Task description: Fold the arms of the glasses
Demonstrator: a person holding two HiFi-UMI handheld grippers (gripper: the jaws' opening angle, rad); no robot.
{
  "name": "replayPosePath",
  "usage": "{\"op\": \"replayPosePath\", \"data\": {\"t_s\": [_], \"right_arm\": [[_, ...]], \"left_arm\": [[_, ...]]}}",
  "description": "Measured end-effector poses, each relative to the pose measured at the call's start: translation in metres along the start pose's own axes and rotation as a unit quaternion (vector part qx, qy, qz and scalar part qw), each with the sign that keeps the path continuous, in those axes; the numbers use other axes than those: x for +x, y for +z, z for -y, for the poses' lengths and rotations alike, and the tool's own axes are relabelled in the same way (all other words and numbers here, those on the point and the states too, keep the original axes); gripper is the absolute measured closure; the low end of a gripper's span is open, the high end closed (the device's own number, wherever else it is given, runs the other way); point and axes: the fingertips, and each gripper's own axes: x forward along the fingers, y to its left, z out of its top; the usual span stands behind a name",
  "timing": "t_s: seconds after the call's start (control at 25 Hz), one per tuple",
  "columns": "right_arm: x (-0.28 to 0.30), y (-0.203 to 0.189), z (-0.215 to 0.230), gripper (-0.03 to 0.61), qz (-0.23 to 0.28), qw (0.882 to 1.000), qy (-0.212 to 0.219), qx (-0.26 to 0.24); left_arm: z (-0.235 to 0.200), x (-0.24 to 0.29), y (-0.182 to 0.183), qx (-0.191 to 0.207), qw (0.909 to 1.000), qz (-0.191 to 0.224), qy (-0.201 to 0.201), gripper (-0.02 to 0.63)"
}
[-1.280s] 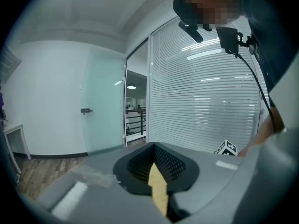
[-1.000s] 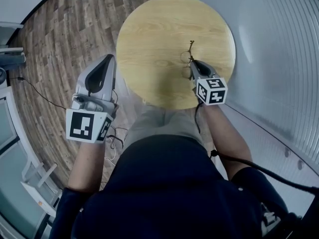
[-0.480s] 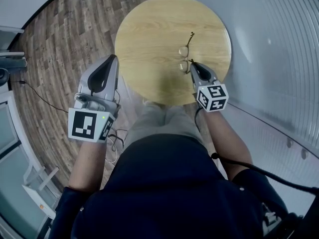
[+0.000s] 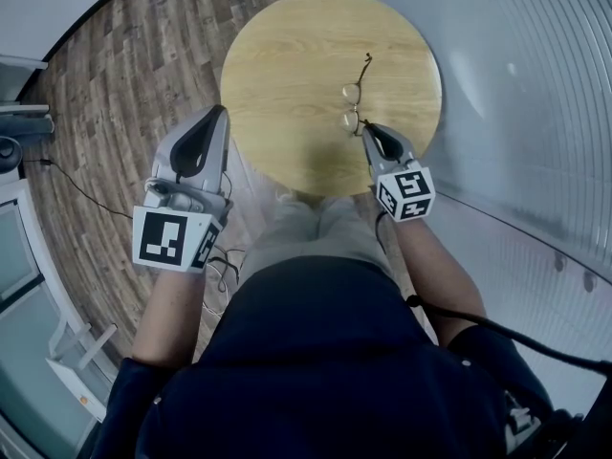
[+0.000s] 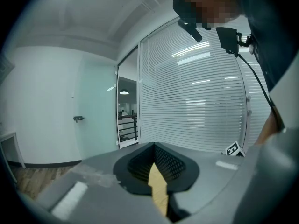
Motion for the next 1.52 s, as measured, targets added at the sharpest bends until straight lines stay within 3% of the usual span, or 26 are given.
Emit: {"op": "replayPosePath", "data": {"t_s": [1.0, 1.32, 1.52], "right_arm": [[-0.003, -0.023, -0.04, 0.505, -0.019, 0.999, 0.035, -0.034], [-0.013, -0.012, -0.049, 0.485, -0.003, 0.998, 0.05, -0.044], [-0.025, 0.011, -0.033, 0.485, 0.019, 0.999, 0.035, -0.026]], "left_arm": [[-0.006, 0.018, 0.004, 0.001, 0.9995, 0.005, -0.032, 0.612], [-0.007, 0.033, 0.013, 0.002, 0.9989, 0.019, -0.044, 0.612], [-0.01, 0.043, 0.024, 0.002, 0.9983, 0.036, -0.046, 0.612]]}}
